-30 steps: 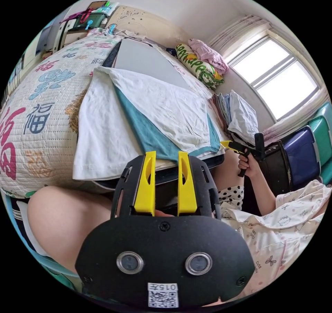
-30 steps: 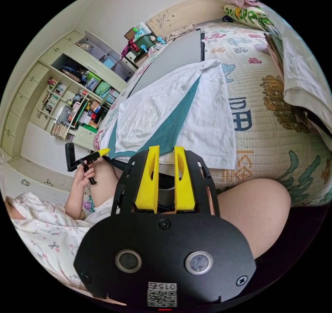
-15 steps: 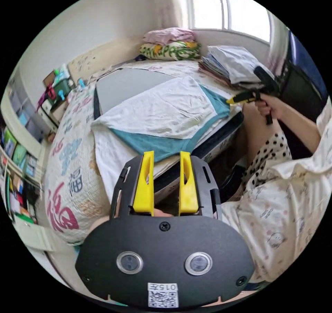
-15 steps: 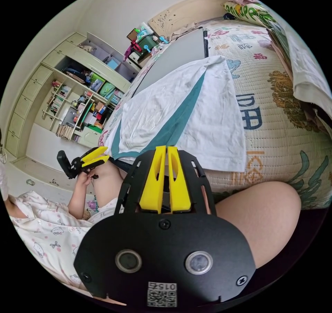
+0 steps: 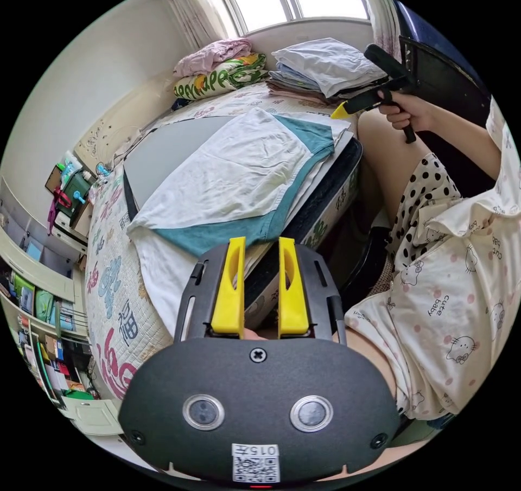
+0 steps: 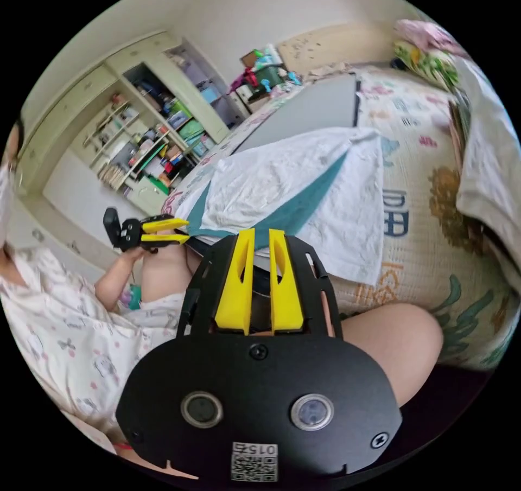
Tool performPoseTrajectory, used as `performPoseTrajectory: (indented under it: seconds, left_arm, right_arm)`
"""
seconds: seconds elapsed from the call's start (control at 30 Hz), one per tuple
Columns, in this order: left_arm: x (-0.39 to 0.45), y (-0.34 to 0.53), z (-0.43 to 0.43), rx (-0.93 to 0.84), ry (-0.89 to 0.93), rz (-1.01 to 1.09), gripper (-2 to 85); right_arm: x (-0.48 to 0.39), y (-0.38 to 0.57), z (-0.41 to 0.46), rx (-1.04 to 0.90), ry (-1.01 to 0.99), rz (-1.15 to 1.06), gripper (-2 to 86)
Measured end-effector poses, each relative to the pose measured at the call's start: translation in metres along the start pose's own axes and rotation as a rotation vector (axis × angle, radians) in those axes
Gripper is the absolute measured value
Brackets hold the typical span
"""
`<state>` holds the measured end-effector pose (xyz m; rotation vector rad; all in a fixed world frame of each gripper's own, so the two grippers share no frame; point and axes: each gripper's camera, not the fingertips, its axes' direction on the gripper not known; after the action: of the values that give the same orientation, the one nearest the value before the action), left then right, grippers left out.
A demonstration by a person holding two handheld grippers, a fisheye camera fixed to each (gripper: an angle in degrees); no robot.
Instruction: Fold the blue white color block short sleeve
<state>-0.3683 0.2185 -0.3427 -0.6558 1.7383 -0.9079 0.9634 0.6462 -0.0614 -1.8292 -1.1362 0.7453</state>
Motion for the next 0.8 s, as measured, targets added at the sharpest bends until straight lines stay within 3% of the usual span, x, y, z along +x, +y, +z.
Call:
performPoseTrajectory:
  seconds: [0.27,0.6,0.8]
  left_arm:
    - [-0.007,-0.017,-0.009,-0.007,0.040,0.001,9.0]
    - [-0.017,-0.026,-0.019,-0.006,0.055,0.001,3.9]
    - [-0.028,-0.027,-0.022,-0.013,0.075,0.003,5.1]
  right_arm:
    - [-0.100,-0.011,0.079,-0.369,0.306,-0.503,10.6]
    - [-0.137,-0.020,0.112,-0.387,0.426,-0.570,6.1]
    - [-0.138,-0.031,0.118,-0.378,0.414,-0.526,3.5]
